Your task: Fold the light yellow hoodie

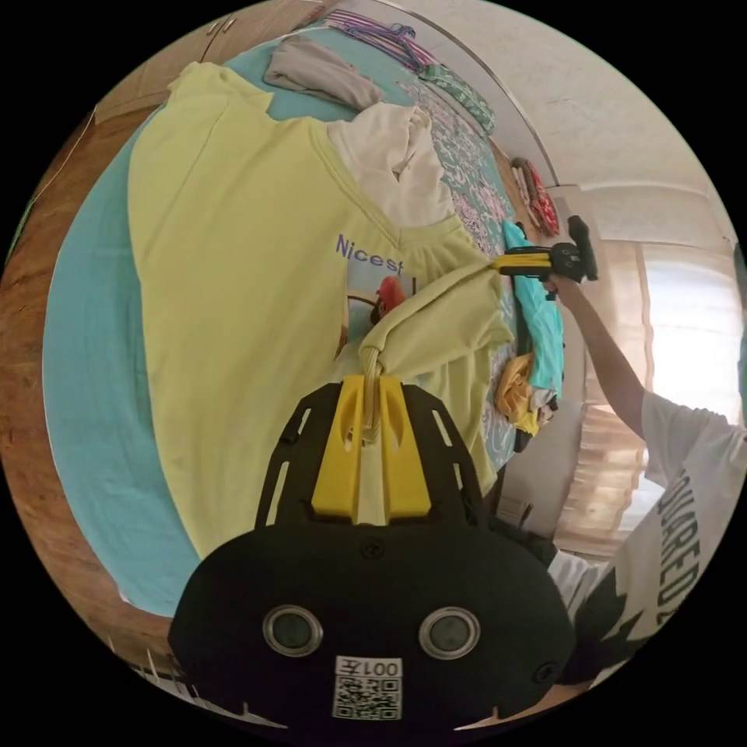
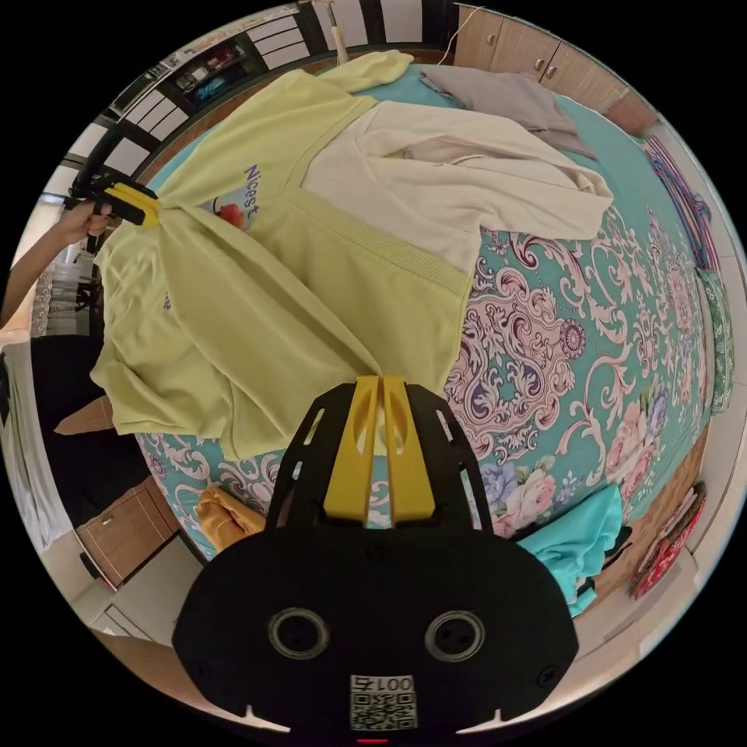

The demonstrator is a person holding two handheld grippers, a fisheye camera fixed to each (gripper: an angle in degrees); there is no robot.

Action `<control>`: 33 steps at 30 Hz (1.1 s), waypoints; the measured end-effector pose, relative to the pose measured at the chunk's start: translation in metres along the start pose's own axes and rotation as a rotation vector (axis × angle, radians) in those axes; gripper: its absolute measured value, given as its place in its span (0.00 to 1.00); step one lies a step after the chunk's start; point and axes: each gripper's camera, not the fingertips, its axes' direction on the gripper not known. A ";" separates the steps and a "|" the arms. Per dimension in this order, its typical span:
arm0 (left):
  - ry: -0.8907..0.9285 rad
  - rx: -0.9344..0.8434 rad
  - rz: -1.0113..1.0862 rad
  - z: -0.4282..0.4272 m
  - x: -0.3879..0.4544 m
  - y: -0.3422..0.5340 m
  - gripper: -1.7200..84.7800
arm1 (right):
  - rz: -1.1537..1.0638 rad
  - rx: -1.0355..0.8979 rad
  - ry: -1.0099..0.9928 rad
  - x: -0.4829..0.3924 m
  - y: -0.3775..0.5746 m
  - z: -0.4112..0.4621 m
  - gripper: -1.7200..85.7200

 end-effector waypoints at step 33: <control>-0.079 -0.573 0.879 0.119 0.327 -0.221 0.09 | 0.792 0.365 0.254 -0.168 0.258 -0.017 0.13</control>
